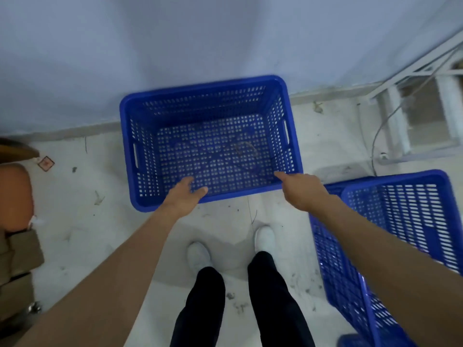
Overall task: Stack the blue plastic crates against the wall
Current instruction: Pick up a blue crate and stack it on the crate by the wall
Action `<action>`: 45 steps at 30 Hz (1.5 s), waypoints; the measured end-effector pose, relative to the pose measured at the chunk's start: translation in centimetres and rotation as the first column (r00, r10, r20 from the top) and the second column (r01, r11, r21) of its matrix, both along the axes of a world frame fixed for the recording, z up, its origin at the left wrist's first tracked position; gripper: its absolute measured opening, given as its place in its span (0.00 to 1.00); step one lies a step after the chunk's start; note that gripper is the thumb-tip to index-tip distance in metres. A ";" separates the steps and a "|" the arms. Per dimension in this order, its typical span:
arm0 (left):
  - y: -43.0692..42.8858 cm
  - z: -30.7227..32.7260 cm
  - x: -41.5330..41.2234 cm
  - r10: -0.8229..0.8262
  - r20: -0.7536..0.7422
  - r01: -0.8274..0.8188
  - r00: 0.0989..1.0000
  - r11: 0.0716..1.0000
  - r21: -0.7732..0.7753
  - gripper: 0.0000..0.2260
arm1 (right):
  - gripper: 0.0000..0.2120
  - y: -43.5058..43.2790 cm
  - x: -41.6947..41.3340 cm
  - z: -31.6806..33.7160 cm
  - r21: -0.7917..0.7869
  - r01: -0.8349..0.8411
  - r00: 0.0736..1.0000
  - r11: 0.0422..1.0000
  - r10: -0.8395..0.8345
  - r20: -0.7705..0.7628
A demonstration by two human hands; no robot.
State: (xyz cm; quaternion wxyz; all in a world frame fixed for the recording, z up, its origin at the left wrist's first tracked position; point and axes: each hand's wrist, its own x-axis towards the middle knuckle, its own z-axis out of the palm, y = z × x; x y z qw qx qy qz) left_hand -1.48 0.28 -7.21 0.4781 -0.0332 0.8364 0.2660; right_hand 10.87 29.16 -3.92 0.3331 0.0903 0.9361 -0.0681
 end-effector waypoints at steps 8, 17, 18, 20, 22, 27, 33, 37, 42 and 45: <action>5.7 15.5 4.3 -0.244 -0.069 0.250 0.967 0.965 0.086 0.28 | 0.26 1.6 8.0 17.6 0.001 0.425 0.901 0.905 -0.423 -0.094; 18.8 28.0 11.9 -0.586 -0.159 0.607 0.795 0.771 0.194 0.21 | 0.24 5.7 23.8 30.0 0.043 0.734 0.671 0.678 -0.714 -0.199; 19.9 28.6 12.8 -0.605 -0.176 0.630 0.776 0.750 0.200 0.20 | 0.24 6.4 25.6 30.6 0.053 0.753 0.651 0.656 -0.731 -0.205; 21.9 29.4 14.9 -0.643 -0.194 0.672 0.741 0.712 0.205 0.18 | 0.23 7.8 29.2 31.4 0.056 0.790 0.606 0.610 -0.766 -0.212; 23.5 30.0 17.4 -0.661 -0.194 0.689 0.725 0.693 0.210 0.17 | 0.22 9.2 33.0 31.4 0.043 0.828 0.554 0.559 -0.804 -0.218; 26.9 29.2 25.8 -0.706 -0.211 0.737 0.676 0.651 0.182 0.05 | 0.22 12.7 43.0 28.9 -0.041 0.894 0.435 0.446 -0.887 -0.152; 33.2 27.3 38.1 -0.710 -0.213 0.737 0.672 0.671 0.088 0.08 | 0.21 17.7 53.7 24.0 -0.209 0.906 0.358 0.368 -0.930 -0.082; 36.3 26.7 45.3 -0.731 -0.193 0.751 0.655 0.658 0.054 0.11 | 0.21 20.1 59.0 21.2 -0.313 0.892 0.344 0.328 -0.939 -0.005; 38.7 25.1 49.3 -0.837 -0.140 0.836 0.529 0.542 -0.085 0.16 | 0.18 22.7 62.3 19.3 -0.312 0.875 0.413 0.370 -0.907 0.082; 40.0 23.0 50.3 -0.871 -0.115 0.863 0.477 0.489 -0.129 0.19 | 0.18 24.8 62.6 17.6 -0.325 0.853 0.452 0.408 -0.889 0.069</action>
